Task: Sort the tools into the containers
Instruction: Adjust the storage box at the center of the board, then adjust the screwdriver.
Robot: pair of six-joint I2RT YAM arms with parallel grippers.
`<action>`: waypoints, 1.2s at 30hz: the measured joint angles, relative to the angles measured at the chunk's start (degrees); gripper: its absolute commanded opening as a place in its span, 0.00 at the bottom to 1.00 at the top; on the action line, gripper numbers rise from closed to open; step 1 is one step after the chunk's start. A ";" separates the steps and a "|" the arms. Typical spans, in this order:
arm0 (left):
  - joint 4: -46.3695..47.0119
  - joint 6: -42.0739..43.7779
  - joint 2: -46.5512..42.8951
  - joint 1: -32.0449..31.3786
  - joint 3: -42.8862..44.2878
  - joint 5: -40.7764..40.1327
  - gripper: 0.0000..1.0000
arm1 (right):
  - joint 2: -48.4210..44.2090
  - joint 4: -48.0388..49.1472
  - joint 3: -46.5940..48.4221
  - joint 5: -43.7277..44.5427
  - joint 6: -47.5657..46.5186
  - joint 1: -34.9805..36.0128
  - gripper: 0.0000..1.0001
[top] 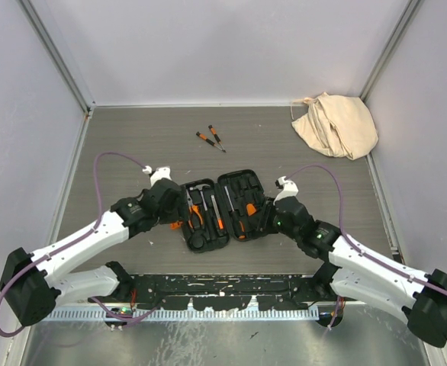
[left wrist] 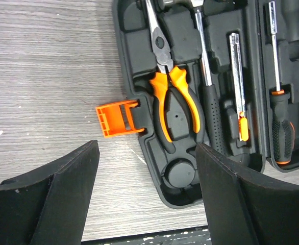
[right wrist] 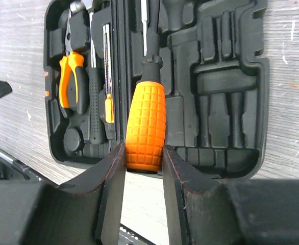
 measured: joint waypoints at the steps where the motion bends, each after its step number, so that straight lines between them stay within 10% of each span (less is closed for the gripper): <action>1: -0.37 -0.02 -0.17 0.00 0.02 -0.57 0.77 | 0.35 0.13 0.00 0.44 -0.07 0.81 0.00; 19: -1.81 0.00 3.85 0.02 1.05 -1.97 0.76 | 4.28 -4.07 0.00 11.50 -5.44 5.29 0.01; 36: -1.36 0.00 6.03 0.02 1.38 -1.49 0.75 | 6.43 2.62 -2.56 3.39 -12.48 5.29 0.01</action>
